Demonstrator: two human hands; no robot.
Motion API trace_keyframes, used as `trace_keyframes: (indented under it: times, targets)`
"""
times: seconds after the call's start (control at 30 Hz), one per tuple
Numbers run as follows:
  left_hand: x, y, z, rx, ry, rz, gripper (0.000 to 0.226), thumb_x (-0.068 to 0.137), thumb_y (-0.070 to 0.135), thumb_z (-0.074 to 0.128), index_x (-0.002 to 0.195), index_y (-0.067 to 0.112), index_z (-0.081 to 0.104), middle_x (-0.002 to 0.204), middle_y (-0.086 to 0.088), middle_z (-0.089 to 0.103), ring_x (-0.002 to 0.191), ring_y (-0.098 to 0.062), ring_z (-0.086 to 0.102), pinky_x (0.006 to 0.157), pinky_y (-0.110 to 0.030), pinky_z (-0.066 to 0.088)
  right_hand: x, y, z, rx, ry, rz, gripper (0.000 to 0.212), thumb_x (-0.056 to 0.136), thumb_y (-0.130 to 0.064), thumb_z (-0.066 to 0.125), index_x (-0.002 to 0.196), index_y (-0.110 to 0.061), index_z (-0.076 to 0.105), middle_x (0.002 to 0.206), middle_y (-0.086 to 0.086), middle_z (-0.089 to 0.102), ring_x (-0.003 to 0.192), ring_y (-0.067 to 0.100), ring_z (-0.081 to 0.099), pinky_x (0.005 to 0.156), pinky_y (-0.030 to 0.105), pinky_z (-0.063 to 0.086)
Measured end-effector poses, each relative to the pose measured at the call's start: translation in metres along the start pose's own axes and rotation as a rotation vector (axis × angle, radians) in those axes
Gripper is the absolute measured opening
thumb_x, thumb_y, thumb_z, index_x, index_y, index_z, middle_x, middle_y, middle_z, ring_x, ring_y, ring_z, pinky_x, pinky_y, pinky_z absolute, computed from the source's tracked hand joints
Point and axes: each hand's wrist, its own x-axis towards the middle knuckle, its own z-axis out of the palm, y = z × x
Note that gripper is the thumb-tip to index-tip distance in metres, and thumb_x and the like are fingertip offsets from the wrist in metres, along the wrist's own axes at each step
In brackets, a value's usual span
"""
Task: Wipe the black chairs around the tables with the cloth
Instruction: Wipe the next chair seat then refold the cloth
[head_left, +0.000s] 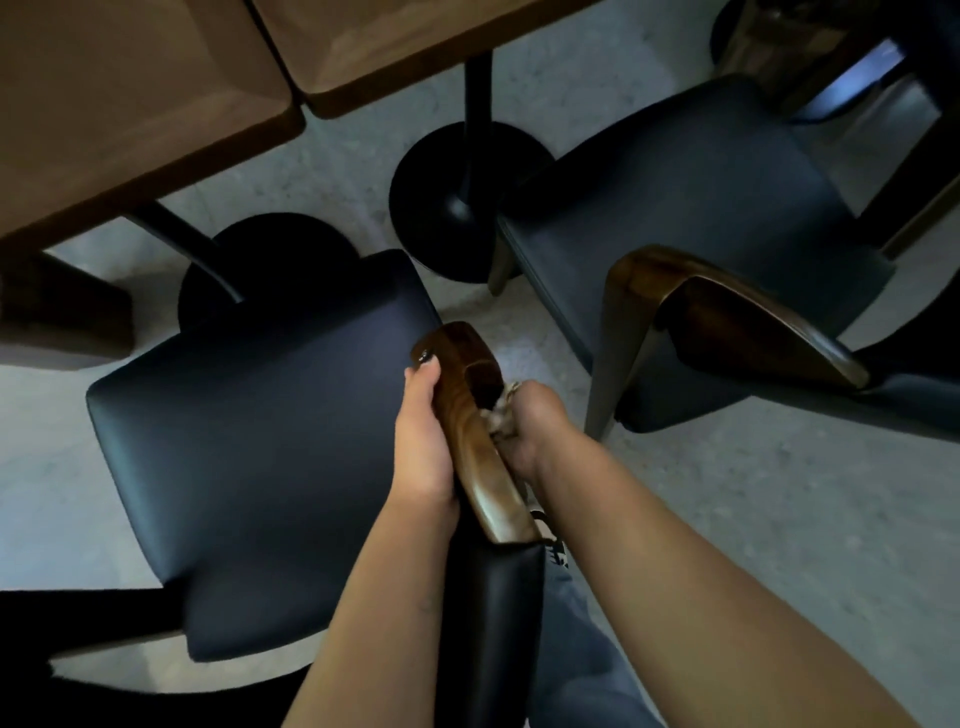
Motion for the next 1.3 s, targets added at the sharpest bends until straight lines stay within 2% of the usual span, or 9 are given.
trace_keyframes:
  times: [0.17,0.27,0.43,0.53,0.7,0.8,1.1,1.2,1.3]
  targets:
    - [-0.010,0.006,0.007,0.062,0.064,0.083,0.046,0.092,0.042,0.054,0.125,0.010,0.061,0.101,-0.013,0.067,0.096,-0.030,0.066,0.093,-0.044,0.050,-0.043,0.008,-0.012,-0.390,0.009,-0.311,0.029,0.099,-0.025,0.042,0.101,-0.003,0.061,0.088,0.011,0.062,0.080,0.025,0.059,0.066,0.026,0.042]
    - [-0.022,0.010,0.010,0.138,0.084,0.078,0.041,0.091,0.046,0.055,0.101,0.010,0.070,0.084,-0.010,0.073,0.075,-0.023,0.071,0.074,-0.034,0.054,-0.065,0.010,-0.020,-0.459,-0.074,-0.416,0.023,0.093,-0.022,0.054,0.092,-0.004,0.067,0.089,0.015,0.069,0.085,0.031,0.066,0.070,0.035,0.051]
    - [-0.039,0.014,0.014,0.457,0.246,0.143,0.048,0.091,0.055,0.046,0.102,0.014,0.069,0.104,-0.013,0.071,0.097,-0.030,0.067,0.094,-0.046,0.051,-0.097,0.014,-0.045,-0.461,-0.216,-0.609,0.029,0.091,-0.013,0.055,0.067,-0.021,0.070,0.054,-0.014,0.060,0.048,-0.004,0.054,0.045,0.011,0.040]
    - [-0.058,0.013,0.017,0.715,0.302,0.280,0.046,0.099,0.045,0.033,0.094,0.012,0.064,0.111,-0.016,0.065,0.101,-0.032,0.060,0.093,-0.044,0.047,-0.117,0.024,-0.069,-0.507,-0.267,-0.645,0.030,0.093,-0.008,0.050,0.081,-0.023,0.073,0.060,-0.011,0.061,0.048,-0.004,0.052,0.046,0.010,0.041]
    - [-0.086,-0.003,-0.003,0.832,0.223,0.370,0.048,0.097,0.043,0.040,0.132,0.013,0.056,0.130,-0.009,0.059,0.119,-0.027,0.055,0.107,-0.047,0.039,-0.145,0.046,-0.111,-0.351,-0.331,-0.627,0.039,0.091,-0.004,0.046,0.085,-0.029,0.075,0.073,-0.001,0.073,0.061,0.008,0.069,0.048,0.018,0.049]
    - [-0.109,-0.013,-0.024,0.923,0.139,0.453,0.043,0.097,0.041,0.046,0.134,0.021,0.057,0.131,0.000,0.061,0.118,-0.019,0.056,0.105,-0.035,0.041,-0.150,0.064,-0.133,-0.144,-0.344,-0.601,0.049,0.077,0.007,0.036,0.100,-0.016,0.073,0.096,0.010,0.074,0.088,0.023,0.071,0.071,0.035,0.057]
    - [-0.178,-0.033,-0.089,1.213,0.062,0.669,0.035,0.097,0.040,0.050,0.128,0.028,0.060,0.115,0.009,0.064,0.085,-0.001,0.052,0.065,-0.012,0.035,-0.200,0.122,-0.160,0.722,-0.642,-0.315,0.055,0.077,-0.037,0.067,0.118,-0.001,0.062,0.116,0.022,0.066,0.104,0.038,0.065,0.085,0.047,0.053]
    - [-0.180,-0.032,-0.089,1.176,0.073,0.713,0.031,0.096,0.035,0.052,0.123,0.026,0.064,0.109,0.011,0.066,0.081,0.002,0.054,0.063,-0.008,0.036,-0.216,0.120,-0.147,0.488,-0.501,-0.449,0.031,0.088,-0.017,0.059,0.117,-0.006,0.062,0.107,0.013,0.071,0.096,0.027,0.070,0.072,0.036,0.058]
    - [-0.178,-0.033,-0.091,1.140,0.108,0.760,0.025,0.095,0.030,0.053,0.116,0.029,0.066,0.098,0.016,0.066,0.081,0.003,0.056,0.065,-0.011,0.038,-0.217,0.101,-0.134,0.180,-0.019,-0.952,0.025,0.090,-0.010,0.053,0.106,-0.024,0.066,0.097,-0.006,0.073,0.093,0.011,0.069,0.075,0.028,0.057]
